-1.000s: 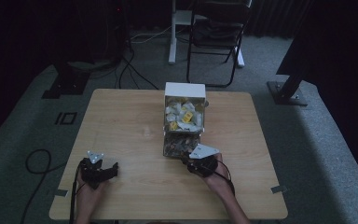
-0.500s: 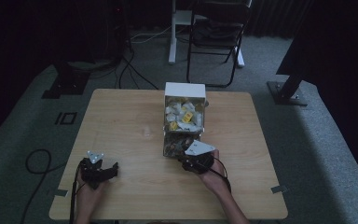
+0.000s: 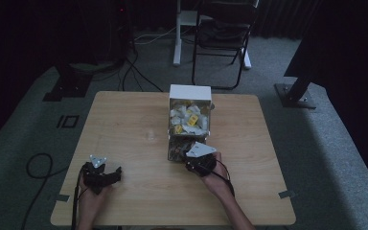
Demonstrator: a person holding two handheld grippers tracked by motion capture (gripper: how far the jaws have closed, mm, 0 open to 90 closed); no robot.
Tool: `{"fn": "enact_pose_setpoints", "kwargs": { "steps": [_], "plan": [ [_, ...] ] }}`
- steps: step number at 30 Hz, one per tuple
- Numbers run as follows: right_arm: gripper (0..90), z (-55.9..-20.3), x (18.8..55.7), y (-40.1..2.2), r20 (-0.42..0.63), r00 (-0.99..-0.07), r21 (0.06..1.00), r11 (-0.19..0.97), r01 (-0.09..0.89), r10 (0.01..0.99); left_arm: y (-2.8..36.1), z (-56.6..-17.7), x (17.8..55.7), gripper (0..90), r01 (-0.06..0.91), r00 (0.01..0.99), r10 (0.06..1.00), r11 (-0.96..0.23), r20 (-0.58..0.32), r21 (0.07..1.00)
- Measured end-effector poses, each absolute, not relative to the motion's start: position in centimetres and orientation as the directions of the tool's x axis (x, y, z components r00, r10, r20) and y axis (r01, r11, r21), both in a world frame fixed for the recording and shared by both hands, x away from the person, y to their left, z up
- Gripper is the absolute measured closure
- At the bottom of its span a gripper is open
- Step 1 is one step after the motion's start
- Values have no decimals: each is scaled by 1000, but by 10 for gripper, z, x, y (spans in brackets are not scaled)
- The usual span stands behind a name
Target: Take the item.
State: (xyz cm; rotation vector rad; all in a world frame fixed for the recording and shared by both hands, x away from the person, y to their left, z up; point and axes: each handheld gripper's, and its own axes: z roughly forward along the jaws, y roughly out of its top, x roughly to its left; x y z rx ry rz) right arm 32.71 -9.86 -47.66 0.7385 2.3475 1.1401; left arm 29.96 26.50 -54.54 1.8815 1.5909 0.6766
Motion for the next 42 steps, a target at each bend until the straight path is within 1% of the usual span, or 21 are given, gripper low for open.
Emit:
{"fn": "enact_pose_setpoints", "kwargs": {
  "steps": [1,5,6,7,8,9,42],
  "plan": [
    [778,-476,327,-99,-140,-765,808,519,279,629,265,-545,300,147,694,161,987,-123,13,710],
    [819,-476,327,-101,-140,-764,812,515,276,630,265,-545,300,147,694,161,987,-122,13,710],
    [844,-475,327,-101,-140,-764,812,515,276,630,265,-545,300,147,694,161,987,-123,13,710],
    [844,-475,327,-101,-140,-764,812,515,276,630,265,-545,300,147,694,161,987,-123,13,710],
    [885,-475,327,-101,-143,-762,812,515,275,632,265,-545,300,147,694,161,987,-122,13,710],
    [893,-475,327,-101,-145,-760,812,515,274,633,265,-545,300,147,694,161,987,-123,13,710],
    [900,-452,321,-102,-172,-752,837,497,229,636,265,-545,300,147,694,161,987,-122,13,710]
  ]
}}
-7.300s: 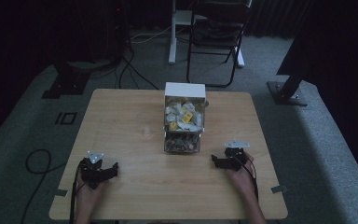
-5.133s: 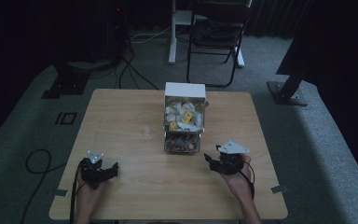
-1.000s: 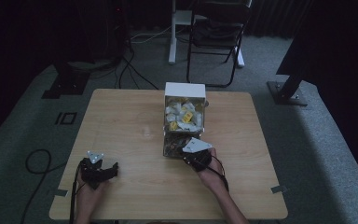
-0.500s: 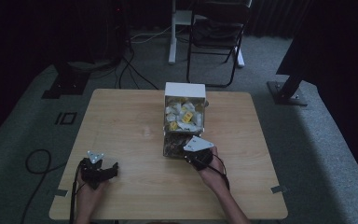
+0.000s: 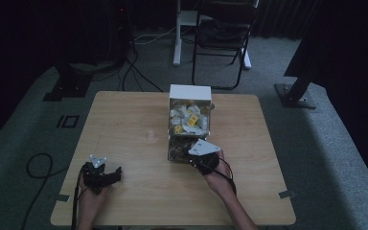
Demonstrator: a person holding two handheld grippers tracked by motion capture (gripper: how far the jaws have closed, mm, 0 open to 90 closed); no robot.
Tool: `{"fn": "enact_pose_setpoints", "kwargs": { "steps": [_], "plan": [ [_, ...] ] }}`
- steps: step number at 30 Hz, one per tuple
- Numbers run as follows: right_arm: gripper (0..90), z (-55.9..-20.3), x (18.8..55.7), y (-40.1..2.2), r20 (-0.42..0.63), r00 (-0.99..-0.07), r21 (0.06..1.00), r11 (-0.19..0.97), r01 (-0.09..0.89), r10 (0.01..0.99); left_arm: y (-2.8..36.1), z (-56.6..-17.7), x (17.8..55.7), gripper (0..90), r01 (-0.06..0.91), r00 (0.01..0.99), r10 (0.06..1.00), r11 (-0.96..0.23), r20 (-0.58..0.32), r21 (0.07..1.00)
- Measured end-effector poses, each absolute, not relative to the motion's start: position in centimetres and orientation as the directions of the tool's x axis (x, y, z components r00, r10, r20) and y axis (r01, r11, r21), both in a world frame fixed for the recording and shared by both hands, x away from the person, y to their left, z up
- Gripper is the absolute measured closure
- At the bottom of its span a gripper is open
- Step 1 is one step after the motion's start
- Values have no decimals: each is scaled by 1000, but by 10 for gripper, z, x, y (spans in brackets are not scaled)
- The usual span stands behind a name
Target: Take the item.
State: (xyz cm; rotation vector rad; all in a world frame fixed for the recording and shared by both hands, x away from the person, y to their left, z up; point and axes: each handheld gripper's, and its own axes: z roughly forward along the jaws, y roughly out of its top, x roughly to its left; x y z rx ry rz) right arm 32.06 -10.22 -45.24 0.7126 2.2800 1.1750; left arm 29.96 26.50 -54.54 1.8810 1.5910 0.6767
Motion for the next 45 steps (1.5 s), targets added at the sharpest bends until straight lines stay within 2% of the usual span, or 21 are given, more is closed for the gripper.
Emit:
{"fn": "enact_pose_setpoints", "kwargs": {
  "steps": [45],
  "plan": [
    [900,-429,311,-75,-153,-806,866,471,170,571,265,-545,300,147,696,161,987,-123,13,707]
  ]
}}
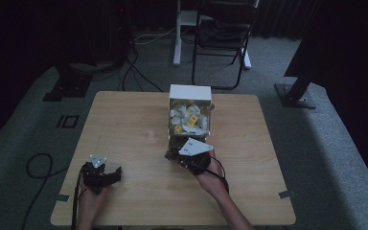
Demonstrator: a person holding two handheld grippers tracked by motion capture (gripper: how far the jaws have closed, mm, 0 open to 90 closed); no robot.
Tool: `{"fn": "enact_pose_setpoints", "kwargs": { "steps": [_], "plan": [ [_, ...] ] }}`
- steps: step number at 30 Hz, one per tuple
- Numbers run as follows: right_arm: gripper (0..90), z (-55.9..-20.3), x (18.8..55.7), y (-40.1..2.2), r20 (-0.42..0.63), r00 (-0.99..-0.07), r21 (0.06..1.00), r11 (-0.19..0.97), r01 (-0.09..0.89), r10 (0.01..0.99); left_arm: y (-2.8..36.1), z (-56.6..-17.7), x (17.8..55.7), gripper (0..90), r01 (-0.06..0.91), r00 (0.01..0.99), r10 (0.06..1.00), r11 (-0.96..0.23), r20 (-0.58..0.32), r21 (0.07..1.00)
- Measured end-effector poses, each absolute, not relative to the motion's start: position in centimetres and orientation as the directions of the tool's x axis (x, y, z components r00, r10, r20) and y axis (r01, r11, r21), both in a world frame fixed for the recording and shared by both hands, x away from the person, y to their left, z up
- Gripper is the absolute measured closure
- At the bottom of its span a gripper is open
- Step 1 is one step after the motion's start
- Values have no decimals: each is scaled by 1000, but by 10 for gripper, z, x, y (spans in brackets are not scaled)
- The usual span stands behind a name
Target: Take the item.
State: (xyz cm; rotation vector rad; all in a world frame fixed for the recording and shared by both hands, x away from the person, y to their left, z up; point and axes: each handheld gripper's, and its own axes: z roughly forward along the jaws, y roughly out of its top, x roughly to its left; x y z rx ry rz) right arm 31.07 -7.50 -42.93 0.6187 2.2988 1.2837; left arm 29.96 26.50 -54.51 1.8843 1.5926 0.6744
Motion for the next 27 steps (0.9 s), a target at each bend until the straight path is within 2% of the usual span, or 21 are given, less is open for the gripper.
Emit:
{"fn": "enact_pose_setpoints", "kwargs": {
  "steps": [27],
  "plan": [
    [900,-416,313,-51,-140,-829,879,454,148,542,265,-545,300,147,695,160,987,-121,12,708]
  ]
}}
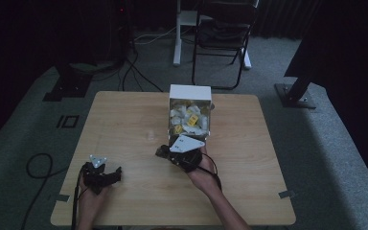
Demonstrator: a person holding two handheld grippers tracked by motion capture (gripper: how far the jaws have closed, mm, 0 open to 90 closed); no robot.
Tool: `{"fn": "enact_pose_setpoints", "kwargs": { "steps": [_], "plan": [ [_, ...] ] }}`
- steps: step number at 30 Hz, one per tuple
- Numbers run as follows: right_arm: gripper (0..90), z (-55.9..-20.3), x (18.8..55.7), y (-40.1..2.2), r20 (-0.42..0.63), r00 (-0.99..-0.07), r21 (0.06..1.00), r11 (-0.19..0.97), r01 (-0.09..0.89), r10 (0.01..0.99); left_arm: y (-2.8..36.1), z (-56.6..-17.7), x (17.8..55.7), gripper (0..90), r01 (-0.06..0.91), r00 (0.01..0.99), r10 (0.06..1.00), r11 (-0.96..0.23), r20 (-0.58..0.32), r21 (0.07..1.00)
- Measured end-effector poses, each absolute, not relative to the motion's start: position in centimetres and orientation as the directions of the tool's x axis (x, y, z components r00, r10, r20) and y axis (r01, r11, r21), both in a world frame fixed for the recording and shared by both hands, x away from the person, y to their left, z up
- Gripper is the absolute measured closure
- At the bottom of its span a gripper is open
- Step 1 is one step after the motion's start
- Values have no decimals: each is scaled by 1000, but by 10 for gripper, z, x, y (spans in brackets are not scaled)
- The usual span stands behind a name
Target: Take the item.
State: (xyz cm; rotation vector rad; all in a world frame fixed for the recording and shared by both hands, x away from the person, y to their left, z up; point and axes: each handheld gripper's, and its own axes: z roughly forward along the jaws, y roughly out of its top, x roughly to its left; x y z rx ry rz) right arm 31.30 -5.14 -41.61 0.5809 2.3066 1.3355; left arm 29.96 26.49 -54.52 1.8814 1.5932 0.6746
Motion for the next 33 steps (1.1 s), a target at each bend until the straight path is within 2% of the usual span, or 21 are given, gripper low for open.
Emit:
{"fn": "enact_pose_setpoints", "kwargs": {
  "steps": [33],
  "plan": [
    [900,-396,329,-9,-132,-827,888,435,146,546,265,-545,300,147,696,160,987,-121,11,708]
  ]
}}
